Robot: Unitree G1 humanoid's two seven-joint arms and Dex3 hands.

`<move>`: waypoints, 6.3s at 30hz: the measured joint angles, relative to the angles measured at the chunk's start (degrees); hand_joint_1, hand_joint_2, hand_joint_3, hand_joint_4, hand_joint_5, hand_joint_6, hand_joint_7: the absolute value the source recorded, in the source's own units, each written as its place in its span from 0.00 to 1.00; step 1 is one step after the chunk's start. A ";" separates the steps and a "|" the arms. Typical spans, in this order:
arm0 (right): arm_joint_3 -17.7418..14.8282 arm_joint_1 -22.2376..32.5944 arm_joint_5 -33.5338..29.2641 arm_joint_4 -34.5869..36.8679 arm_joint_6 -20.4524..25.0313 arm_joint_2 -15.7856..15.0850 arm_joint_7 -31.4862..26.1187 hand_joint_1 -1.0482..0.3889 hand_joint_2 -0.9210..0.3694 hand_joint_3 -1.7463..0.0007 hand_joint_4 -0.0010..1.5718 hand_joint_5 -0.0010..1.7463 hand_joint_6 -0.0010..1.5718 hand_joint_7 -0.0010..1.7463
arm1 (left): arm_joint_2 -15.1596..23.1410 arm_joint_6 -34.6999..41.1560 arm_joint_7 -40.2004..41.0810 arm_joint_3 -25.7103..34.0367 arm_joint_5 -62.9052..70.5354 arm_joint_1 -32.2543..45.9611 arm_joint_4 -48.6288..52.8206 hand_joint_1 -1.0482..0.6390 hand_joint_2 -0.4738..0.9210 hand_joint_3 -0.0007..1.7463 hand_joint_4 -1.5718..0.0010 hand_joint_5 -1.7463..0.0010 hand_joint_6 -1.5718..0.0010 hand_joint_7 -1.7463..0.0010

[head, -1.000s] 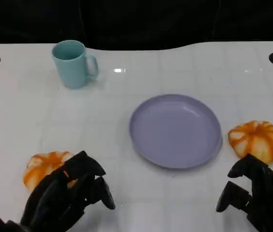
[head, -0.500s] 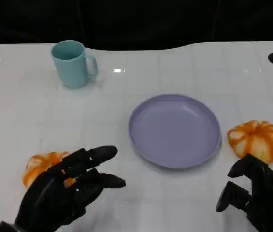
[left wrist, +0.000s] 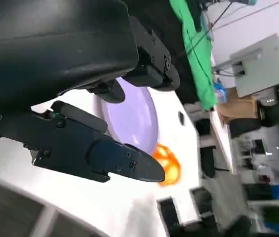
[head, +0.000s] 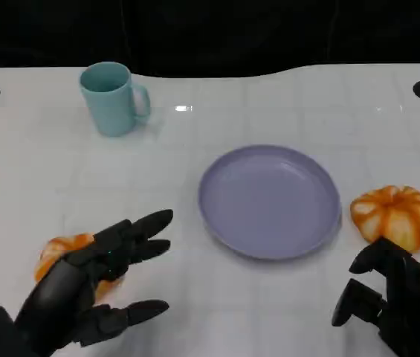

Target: Grasp the bread from the table and place it into the plate.

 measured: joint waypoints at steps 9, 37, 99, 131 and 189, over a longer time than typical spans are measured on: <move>0.00 0.06 0.02 -0.08 0.00 0.01 -0.03 0.40 0.02 0.69 0.42 1.00 0.29 0.97 | 4.58 -8.01 10.11 -0.05 15.58 -0.05 -2.15 0.33 0.99 0.00 0.95 0.82 0.84 1.00; -0.01 0.35 0.21 -1.14 0.66 -0.01 -0.20 0.40 0.01 0.71 0.42 1.00 0.29 0.98 | 13.08 13.46 13.82 -4.36 51.81 2.13 -22.76 0.33 0.95 0.00 0.97 0.85 0.85 1.00; 0.03 1.37 0.24 -2.06 0.85 -0.30 0.70 0.39 0.00 0.72 0.42 1.00 0.30 0.97 | 17.89 26.66 10.00 -22.40 58.73 -21.59 11.40 0.32 0.94 0.00 0.97 0.94 0.94 1.00; -0.02 1.36 0.58 -2.08 1.11 -0.30 0.72 0.38 0.00 0.73 0.42 1.00 0.29 0.98 | 18.52 20.75 16.23 -24.70 46.58 -28.14 26.61 0.50 1.00 0.02 0.74 0.12 0.56 0.97; 0.06 0.87 0.20 -1.74 1.05 -0.04 -0.33 0.38 0.00 0.73 0.43 1.00 0.31 0.97 | 16.83 9.46 38.17 -19.50 37.61 -27.45 31.38 0.51 0.96 0.31 0.48 0.00 0.59 0.00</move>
